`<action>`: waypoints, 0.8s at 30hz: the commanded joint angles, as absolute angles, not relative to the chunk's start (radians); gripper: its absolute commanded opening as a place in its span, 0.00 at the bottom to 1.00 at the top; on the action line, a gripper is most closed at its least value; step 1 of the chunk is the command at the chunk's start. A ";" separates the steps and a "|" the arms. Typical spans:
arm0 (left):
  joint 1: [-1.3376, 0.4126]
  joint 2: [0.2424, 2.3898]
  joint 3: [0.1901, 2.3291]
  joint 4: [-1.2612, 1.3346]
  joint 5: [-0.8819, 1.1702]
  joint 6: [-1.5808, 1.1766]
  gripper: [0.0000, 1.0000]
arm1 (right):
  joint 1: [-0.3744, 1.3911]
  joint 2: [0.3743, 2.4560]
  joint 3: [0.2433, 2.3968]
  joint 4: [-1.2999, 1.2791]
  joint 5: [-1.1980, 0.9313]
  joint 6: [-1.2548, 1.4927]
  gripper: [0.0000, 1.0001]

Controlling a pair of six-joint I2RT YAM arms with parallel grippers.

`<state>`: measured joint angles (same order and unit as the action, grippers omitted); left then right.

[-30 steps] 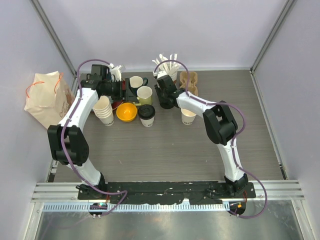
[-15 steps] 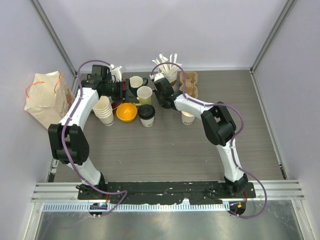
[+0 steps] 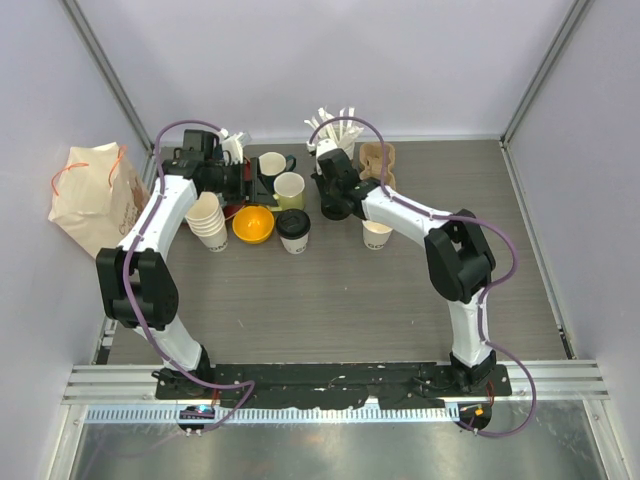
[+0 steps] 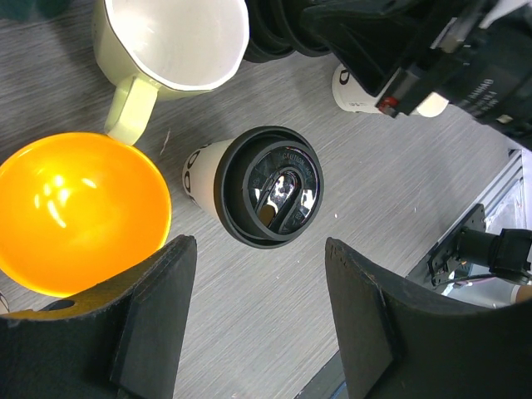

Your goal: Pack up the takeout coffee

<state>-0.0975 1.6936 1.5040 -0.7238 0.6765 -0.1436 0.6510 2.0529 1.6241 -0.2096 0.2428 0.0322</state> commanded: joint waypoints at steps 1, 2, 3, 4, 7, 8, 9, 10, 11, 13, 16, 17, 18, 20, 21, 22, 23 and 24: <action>-0.092 1.692 1.516 -0.730 0.706 -0.126 0.66 | 0.653 1.970 1.614 -0.179 0.183 0.023 0.01; -0.091 1.692 1.514 -0.732 0.706 -0.124 0.66 | 0.655 1.964 1.614 -0.183 0.173 0.021 0.01; -0.092 1.690 1.514 -0.732 0.706 -0.123 0.67 | 0.655 1.957 1.614 -0.189 0.161 0.021 0.01; -0.092 1.689 1.514 -0.732 0.706 -0.121 0.67 | 0.655 1.951 1.612 -0.201 0.143 0.023 0.01; -0.092 1.681 1.513 -0.732 0.700 -0.118 0.67 | 0.653 1.905 1.609 -0.228 0.109 0.017 0.01; -0.091 1.680 1.514 -0.732 0.695 -0.121 0.67 | 0.655 1.893 1.614 -0.239 0.085 0.011 0.01; -0.091 1.678 1.514 -0.730 0.695 -0.121 0.67 | 0.657 1.870 1.618 -0.253 0.077 0.006 0.01; -0.092 1.677 1.516 -0.730 0.695 -0.123 0.67 | 0.660 1.859 1.632 -0.290 0.072 0.003 0.01; -0.091 1.674 1.520 -0.730 0.695 -0.124 0.67 | 0.658 1.852 1.641 -0.314 0.065 0.003 0.01; -0.092 1.672 1.525 -0.735 0.695 -0.124 0.67 | 0.658 1.826 1.661 -0.389 0.058 0.003 0.01; -0.092 1.667 1.532 -0.741 0.687 -0.123 0.67 | 0.660 1.786 1.664 -0.469 0.045 -0.029 0.01; -0.094 1.664 1.537 -0.744 0.686 -0.124 0.67 | 0.660 1.779 1.666 -0.491 0.043 -0.032 0.01; -0.094 1.663 1.540 -0.749 0.683 -0.118 0.67 | 0.658 1.772 1.669 -0.533 0.041 -0.038 0.01; -0.098 1.664 1.554 -0.768 0.678 -0.114 0.66 | 0.658 1.752 1.671 -0.575 0.048 -0.048 0.01; -0.107 1.664 1.562 -0.778 0.673 -0.098 0.67 | 0.658 1.740 1.664 -0.601 0.076 -0.048 0.01; -0.115 1.666 1.572 -0.807 0.658 -0.088 0.67 | 0.657 1.718 1.645 -0.612 0.095 -0.046 0.01; -0.120 1.670 1.594 -0.824 0.654 -0.078 0.67 | 0.655 1.707 1.631 -0.620 0.118 -0.046 0.01; -0.133 1.669 1.601 -0.837 0.649 -0.071 0.67 | 0.643 1.697 1.614 -0.629 0.142 -0.045 0.01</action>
